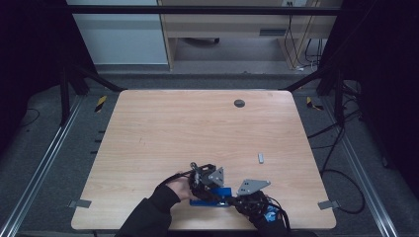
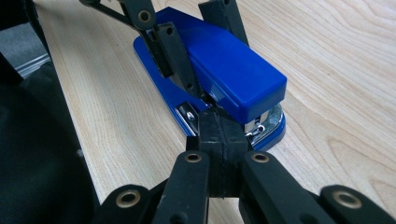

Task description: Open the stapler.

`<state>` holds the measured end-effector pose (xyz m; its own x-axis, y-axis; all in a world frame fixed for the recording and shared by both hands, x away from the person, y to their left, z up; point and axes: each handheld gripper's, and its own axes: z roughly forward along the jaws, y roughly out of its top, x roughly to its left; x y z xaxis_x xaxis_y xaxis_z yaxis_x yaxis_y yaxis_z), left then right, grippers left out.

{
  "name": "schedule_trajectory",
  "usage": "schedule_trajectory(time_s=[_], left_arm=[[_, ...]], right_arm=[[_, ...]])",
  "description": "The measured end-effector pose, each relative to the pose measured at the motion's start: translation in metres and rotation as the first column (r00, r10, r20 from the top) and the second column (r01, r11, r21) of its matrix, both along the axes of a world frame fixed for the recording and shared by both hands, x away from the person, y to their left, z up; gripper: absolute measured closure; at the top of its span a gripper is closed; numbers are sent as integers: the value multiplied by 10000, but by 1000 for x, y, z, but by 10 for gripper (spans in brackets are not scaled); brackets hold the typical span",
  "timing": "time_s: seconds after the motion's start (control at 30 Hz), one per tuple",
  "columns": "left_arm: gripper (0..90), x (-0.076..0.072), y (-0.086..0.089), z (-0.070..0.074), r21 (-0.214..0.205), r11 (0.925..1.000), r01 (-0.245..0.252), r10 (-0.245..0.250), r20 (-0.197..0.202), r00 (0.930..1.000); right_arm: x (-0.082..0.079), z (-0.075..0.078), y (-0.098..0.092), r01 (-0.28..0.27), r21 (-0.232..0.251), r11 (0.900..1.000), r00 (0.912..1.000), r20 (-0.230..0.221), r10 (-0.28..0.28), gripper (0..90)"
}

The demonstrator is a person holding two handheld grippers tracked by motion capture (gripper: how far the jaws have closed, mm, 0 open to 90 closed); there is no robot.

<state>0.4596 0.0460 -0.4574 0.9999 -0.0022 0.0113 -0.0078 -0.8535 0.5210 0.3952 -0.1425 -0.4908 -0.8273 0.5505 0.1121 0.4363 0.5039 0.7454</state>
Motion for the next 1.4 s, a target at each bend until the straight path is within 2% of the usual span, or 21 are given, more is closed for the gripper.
schedule_trajectory(time_s=[0.17,0.57,1.07,1.4], left_arm=[[660,0,1,0,-94,10000,-15,15,-52,10000],[661,-1,3,-1,-333,9994,-76,75,-25,10000],[662,-2,7,-2,-700,9974,-190,183,-108,9998],[660,-1,8,-4,-762,9970,-118,110,-109,9999]], right_arm=[[1,0,0,40,122,9999,9998,-182,-37,900],[2,-1,0,24,226,9997,9996,-286,-18,900],[2,-1,0,-17,240,9997,9997,-244,23,900],[3,-2,0,-41,308,9995,9995,-298,50,900]])
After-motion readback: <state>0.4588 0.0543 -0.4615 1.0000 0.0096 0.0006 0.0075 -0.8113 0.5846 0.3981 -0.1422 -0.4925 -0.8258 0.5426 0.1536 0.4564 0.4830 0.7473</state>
